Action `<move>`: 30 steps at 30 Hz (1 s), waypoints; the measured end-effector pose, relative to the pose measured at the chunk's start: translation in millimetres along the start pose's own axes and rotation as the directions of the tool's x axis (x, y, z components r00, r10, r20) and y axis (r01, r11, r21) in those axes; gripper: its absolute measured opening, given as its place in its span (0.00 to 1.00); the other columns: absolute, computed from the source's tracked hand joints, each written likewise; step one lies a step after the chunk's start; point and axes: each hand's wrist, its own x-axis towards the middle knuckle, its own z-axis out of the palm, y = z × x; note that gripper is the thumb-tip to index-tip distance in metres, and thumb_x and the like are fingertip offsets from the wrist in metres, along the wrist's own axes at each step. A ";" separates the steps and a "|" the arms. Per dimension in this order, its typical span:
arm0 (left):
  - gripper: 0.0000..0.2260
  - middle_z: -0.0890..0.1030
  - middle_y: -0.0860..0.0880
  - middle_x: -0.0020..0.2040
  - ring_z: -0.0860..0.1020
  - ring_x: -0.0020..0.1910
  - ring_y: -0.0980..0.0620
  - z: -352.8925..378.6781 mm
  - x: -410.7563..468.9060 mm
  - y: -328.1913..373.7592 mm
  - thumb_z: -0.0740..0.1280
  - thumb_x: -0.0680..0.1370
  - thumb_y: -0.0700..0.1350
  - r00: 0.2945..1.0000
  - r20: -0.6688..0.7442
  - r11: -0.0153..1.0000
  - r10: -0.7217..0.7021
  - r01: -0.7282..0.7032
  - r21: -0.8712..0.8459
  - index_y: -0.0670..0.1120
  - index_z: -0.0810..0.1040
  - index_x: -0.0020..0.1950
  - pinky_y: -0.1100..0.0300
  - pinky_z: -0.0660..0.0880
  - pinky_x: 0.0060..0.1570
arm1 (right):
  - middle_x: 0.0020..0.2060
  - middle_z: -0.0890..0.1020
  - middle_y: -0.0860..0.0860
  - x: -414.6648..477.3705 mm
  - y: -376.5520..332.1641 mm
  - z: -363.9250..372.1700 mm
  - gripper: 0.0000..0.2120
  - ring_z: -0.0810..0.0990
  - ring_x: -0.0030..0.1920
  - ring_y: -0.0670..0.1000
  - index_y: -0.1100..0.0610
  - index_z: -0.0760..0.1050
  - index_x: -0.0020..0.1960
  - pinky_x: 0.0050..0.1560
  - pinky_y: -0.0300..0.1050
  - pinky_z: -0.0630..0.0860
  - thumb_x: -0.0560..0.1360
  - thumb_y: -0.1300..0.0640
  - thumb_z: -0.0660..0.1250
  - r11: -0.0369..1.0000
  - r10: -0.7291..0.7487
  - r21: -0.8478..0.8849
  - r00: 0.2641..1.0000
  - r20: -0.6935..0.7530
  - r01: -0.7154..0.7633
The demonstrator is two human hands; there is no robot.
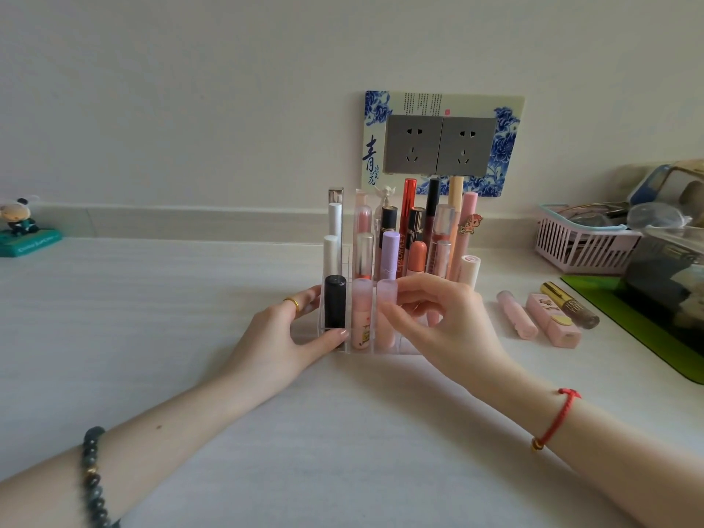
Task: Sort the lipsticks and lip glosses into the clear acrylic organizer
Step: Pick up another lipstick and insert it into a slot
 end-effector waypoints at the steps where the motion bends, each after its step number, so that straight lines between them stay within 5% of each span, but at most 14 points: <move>1: 0.29 0.75 0.58 0.63 0.70 0.62 0.66 0.1 0.0 -0.1 0.72 0.68 0.52 1.000 0.000 1.000 0.000 0.000 -0.001 0.51 0.70 0.67 0.68 0.65 0.59 | 0.37 0.83 0.43 -0.5 0.4 -0.1 0.06 0.80 0.39 0.42 0.53 0.80 0.46 0.43 0.36 0.77 0.70 0.55 0.69 1.000 0.003 -0.005 1.000 0.000 -0.003; 10: 0.29 0.75 0.60 0.61 0.70 0.60 0.68 0.1 -0.2 -0.9 0.72 0.68 0.52 1.000 0.001 1.000 0.012 -0.012 -0.005 0.52 0.69 0.67 0.76 0.65 0.55 | 0.36 0.82 0.45 0.0 -0.3 -0.3 0.09 0.79 0.38 0.42 0.51 0.76 0.51 0.41 0.33 0.76 0.71 0.56 0.69 1.000 -0.007 -0.021 1.000 -0.006 0.007; 16: 0.29 0.74 0.62 0.60 0.70 0.59 0.69 -0.3 -0.3 -1.7 0.72 0.68 0.53 1.000 -0.006 1.000 0.019 -0.019 -0.004 0.52 0.69 0.67 0.80 0.63 0.53 | 0.35 0.82 0.46 -0.1 -0.3 -0.8 0.09 0.80 0.38 0.45 0.50 0.77 0.51 0.43 0.39 0.78 0.71 0.57 0.69 1.000 -0.021 -0.019 1.000 -0.018 0.021; 21: 0.29 0.75 0.60 0.61 0.70 0.60 0.69 -0.4 -0.5 -1.2 0.72 0.68 0.52 1.000 -0.004 1.000 0.017 -0.017 -0.009 0.52 0.69 0.67 0.72 0.65 0.57 | 0.37 0.81 0.47 0.9 -2.0 -2.4 0.10 0.79 0.37 0.46 0.51 0.77 0.51 0.41 0.42 0.79 0.70 0.59 0.69 1.000 -0.020 -0.007 0.999 -0.030 0.020; 25: 0.29 0.76 0.59 0.61 0.71 0.59 0.69 0.8 1.2 -1.8 0.72 0.68 0.52 1.000 -0.016 1.000 0.023 -0.022 0.015 0.51 0.70 0.67 0.82 0.63 0.51 | 0.40 0.81 0.50 5.6 -10.7 -8.2 0.10 0.79 0.38 0.46 0.55 0.77 0.51 0.40 0.39 0.78 0.70 0.61 0.70 0.999 -0.030 0.014 0.999 -0.041 0.030; 30: 0.28 0.76 0.59 0.62 0.71 0.59 0.69 0.7 2.5 -3.1 0.72 0.67 0.52 1.000 -0.005 1.000 0.012 -0.012 0.024 0.51 0.71 0.67 0.79 0.64 0.52 | 0.40 0.81 0.48 22.8 -31.1 -36.6 0.11 0.80 0.39 0.45 0.54 0.76 0.50 0.42 0.35 0.79 0.69 0.62 0.68 0.995 -0.077 0.051 0.990 -0.121 0.084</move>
